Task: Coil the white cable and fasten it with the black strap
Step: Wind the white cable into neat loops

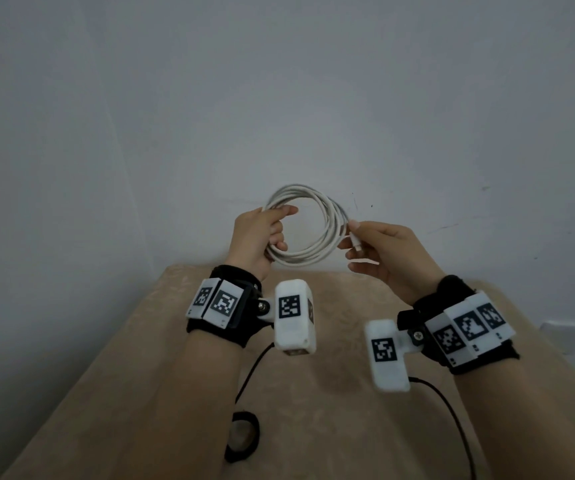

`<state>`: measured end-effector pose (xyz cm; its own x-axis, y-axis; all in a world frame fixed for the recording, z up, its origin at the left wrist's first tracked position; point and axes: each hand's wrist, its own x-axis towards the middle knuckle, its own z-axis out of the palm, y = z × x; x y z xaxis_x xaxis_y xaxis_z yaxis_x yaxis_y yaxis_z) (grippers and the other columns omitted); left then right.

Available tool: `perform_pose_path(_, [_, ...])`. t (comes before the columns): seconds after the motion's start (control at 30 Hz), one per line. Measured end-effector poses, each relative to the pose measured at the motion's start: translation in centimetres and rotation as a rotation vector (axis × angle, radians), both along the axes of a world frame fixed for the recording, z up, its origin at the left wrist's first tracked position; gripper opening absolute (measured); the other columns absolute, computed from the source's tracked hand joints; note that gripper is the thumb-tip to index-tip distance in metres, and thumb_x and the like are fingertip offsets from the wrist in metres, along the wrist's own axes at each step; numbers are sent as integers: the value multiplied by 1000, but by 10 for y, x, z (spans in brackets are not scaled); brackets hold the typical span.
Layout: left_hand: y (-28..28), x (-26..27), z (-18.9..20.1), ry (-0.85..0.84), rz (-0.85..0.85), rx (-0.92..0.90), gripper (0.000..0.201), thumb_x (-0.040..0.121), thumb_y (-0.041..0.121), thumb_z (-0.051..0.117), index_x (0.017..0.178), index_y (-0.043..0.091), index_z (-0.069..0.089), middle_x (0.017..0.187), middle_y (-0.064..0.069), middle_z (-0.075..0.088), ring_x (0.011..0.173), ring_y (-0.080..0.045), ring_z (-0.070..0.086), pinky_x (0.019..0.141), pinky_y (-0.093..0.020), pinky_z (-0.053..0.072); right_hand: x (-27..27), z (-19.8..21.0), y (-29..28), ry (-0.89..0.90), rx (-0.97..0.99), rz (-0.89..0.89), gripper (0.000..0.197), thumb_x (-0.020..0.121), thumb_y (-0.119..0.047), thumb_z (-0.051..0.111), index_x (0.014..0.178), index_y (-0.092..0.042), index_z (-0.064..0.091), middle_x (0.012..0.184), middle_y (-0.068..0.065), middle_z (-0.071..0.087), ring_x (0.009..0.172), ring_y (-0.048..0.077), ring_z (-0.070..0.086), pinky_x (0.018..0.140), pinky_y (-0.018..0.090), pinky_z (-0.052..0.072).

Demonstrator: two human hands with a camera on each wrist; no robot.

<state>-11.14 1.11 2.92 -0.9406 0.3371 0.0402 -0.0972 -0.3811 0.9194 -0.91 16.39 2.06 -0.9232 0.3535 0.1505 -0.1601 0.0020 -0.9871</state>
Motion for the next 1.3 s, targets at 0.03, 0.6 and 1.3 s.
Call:
perform_pose_path(0.03, [1, 0, 0, -6, 5, 14, 13, 93, 7, 55, 85, 2, 65, 41, 8, 26, 32, -4, 24, 35, -15, 26, -1, 0, -1, -7, 3, -9, 25, 94, -26, 58, 75, -15, 70, 73, 2, 66, 57, 9, 53, 54, 22, 48])
perform_pose_path(0.6, [6, 3, 3, -69, -3, 102, 12, 93, 8, 56, 87, 2, 66, 40, 9, 25, 32, -4, 23, 35, -15, 25, -3, 0, -9, 99, -441, 227, 16, 92, 0, 50, 84, 0, 64, 61, 6, 64, 54, 11, 64, 61, 26, 58])
perform_pose_path(1.3, [-3, -3, 3, -112, 37, 131, 11, 93, 6, 55, 89, 1, 65, 38, 9, 27, 30, -3, 23, 34, -14, 22, -3, -4, -8, 18, -225, 261, 18, 91, -4, 56, 107, -2, 65, 97, 12, 70, 92, 23, 68, 73, 33, 58])
